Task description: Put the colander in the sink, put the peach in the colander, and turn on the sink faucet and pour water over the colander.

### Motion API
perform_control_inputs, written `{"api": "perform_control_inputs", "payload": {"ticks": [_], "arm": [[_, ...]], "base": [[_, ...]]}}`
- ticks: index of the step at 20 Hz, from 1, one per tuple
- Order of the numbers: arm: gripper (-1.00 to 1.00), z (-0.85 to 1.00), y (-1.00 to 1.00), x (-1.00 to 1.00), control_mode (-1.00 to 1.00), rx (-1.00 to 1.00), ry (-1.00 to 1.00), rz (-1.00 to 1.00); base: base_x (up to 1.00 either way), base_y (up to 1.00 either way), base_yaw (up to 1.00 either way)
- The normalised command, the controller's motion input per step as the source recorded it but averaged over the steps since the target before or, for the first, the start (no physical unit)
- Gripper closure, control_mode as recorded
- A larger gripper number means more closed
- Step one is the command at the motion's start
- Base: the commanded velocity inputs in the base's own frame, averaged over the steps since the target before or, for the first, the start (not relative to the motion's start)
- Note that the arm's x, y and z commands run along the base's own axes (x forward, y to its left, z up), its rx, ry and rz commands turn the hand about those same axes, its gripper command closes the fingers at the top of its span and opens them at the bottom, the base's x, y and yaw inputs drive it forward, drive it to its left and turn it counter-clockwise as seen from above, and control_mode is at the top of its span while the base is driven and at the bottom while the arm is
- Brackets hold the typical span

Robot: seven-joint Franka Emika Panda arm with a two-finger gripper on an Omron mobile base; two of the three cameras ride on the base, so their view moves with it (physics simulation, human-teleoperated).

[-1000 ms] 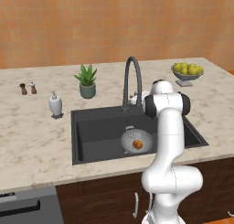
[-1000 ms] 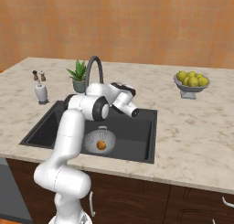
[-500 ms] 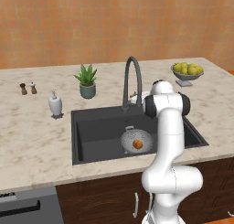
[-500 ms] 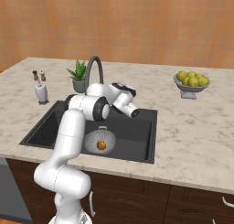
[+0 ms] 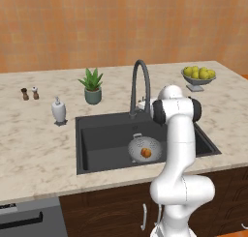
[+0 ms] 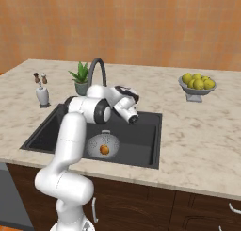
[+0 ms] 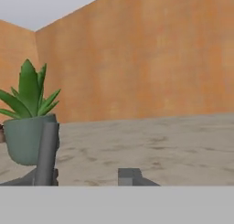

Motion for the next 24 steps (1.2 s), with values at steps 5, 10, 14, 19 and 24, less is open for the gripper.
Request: {"api": "perform_control_inputs", "payload": {"ticks": [5, 10, 14, 19, 24], "arm": [[1.0, -0.12, -0.96, 0.01, -1.0, -0.01, 0.0, -0.19], [1.0, 0.0, -1.0, 0.07, -1.0, 0.17, 0.0, 0.04], [1.0, -0.01, -1.0, 0.02, -1.0, 0.21, 0.01, 0.11], [1.0, -0.27, -1.0, 0.25, -1.0, 0.11, 0.1, 0.05], [1.0, -0.44, -1.0, 0.35, -1.0, -0.02, 0.19, -0.05]], "base": [[0.0, 0.0, 0.0], [0.0, 0.0, 0.0], [0.0, 0.0, 0.0], [0.0, 0.0, 0.0], [0.0, 0.0, 0.0]]}}
